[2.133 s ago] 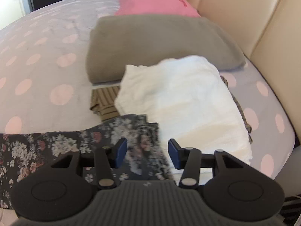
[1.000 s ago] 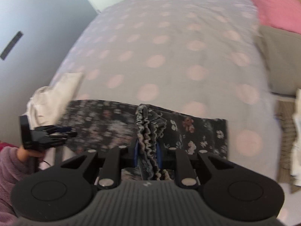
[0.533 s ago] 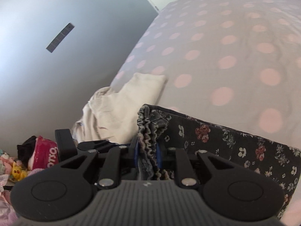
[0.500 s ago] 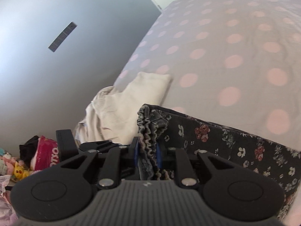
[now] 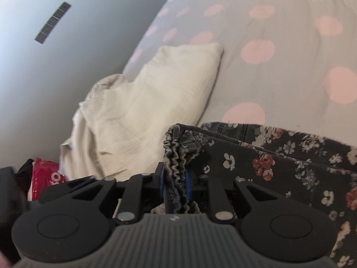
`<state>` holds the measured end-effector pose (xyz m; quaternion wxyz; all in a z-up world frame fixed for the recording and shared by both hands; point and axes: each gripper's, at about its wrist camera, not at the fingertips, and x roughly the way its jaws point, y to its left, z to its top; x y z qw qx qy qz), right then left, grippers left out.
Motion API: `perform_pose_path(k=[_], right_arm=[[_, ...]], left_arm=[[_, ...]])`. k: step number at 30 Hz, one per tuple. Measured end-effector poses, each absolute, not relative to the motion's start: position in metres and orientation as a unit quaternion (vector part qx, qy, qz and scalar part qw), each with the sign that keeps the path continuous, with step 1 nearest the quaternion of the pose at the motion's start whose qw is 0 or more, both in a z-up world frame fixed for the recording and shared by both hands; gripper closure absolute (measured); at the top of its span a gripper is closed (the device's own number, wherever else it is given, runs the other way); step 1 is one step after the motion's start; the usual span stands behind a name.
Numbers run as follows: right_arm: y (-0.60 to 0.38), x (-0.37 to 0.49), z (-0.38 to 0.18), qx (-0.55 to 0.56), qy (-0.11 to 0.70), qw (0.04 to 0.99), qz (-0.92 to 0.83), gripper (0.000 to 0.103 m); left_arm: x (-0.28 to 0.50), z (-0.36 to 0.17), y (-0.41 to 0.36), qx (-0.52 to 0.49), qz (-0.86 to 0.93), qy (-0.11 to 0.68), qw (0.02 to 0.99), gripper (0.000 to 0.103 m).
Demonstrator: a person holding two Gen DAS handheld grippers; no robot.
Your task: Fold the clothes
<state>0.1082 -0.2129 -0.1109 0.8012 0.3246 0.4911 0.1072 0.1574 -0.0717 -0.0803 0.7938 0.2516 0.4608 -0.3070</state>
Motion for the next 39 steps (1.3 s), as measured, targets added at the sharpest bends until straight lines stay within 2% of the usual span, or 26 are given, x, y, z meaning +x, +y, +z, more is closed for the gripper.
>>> perform_pose_path(k=[4, 7, 8, 13, 20, 25, 31, 33, 39], right_arm=[[-0.206, 0.116, -0.138, 0.333, 0.506, 0.790, 0.097, 0.078], [-0.208, 0.112, -0.138, 0.335, 0.498, 0.793, 0.101, 0.065], [-0.209, 0.111, -0.136, 0.335, 0.493, 0.796, 0.103, 0.057], [-0.229, 0.089, -0.105, 0.309, 0.461, 0.824, 0.111, 0.057], [-0.279, 0.011, -0.085, 0.193, 0.444, 0.873, 0.058, 0.057], [-0.338, -0.068, -0.096, 0.183, 0.446, 0.876, -0.017, 0.057], [-0.406, -0.173, -0.104, 0.174, 0.446, 0.867, -0.139, 0.055], [-0.406, -0.201, -0.106, 0.156, 0.449, 0.866, -0.154, 0.051], [-0.361, -0.247, -0.122, 0.102, 0.456, 0.872, -0.148, 0.051]], left_arm=[[0.164, -0.087, -0.066, 0.261, -0.290, 0.468, 0.793, 0.070], [0.165, -0.084, -0.067, 0.246, -0.301, 0.470, 0.793, 0.069], [0.166, -0.083, -0.068, 0.241, -0.304, 0.470, 0.793, 0.067], [0.162, -0.082, -0.070, 0.204, -0.349, 0.470, 0.785, 0.058], [0.157, -0.113, -0.086, 0.254, -0.312, 0.471, 0.785, 0.058], [0.163, -0.128, -0.086, 0.260, -0.294, 0.482, 0.783, 0.058], [0.171, -0.128, -0.076, 0.215, -0.279, 0.515, 0.782, 0.058], [0.173, -0.128, -0.075, 0.204, -0.275, 0.524, 0.780, 0.059], [0.173, -0.125, -0.073, 0.189, -0.269, 0.529, 0.783, 0.061]])
